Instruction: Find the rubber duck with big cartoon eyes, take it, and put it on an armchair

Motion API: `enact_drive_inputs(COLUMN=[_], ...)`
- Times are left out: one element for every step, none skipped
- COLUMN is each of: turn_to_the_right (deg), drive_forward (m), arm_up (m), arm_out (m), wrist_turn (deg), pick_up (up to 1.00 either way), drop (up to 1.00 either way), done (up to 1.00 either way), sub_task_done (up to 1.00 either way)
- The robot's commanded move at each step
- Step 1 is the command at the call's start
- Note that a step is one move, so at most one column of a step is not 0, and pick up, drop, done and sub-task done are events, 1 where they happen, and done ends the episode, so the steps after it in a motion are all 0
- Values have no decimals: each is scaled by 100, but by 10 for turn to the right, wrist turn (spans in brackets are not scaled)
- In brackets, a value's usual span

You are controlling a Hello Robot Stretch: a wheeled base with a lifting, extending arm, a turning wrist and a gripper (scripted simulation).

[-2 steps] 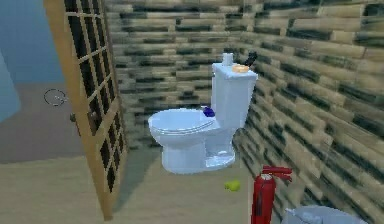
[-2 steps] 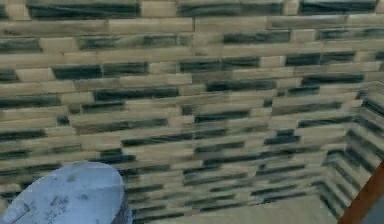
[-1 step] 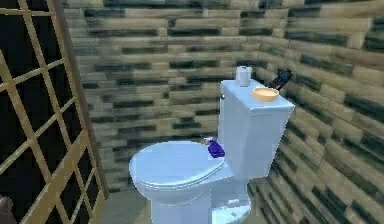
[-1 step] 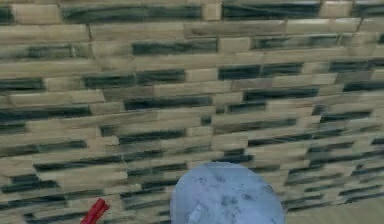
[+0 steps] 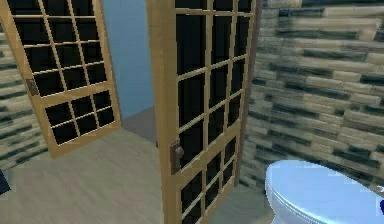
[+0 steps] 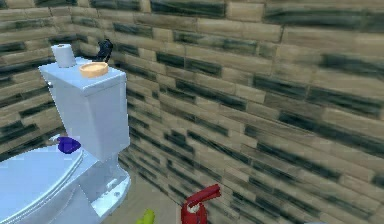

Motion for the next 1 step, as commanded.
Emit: enact_drive_inputs(turn_to_the_right=[-120], drive_forward=[0], arm_up=[0], arm_out=[0], wrist_turn=[0], pick_up=[0], drop=[0], done=[0], sub_task_done=[0])
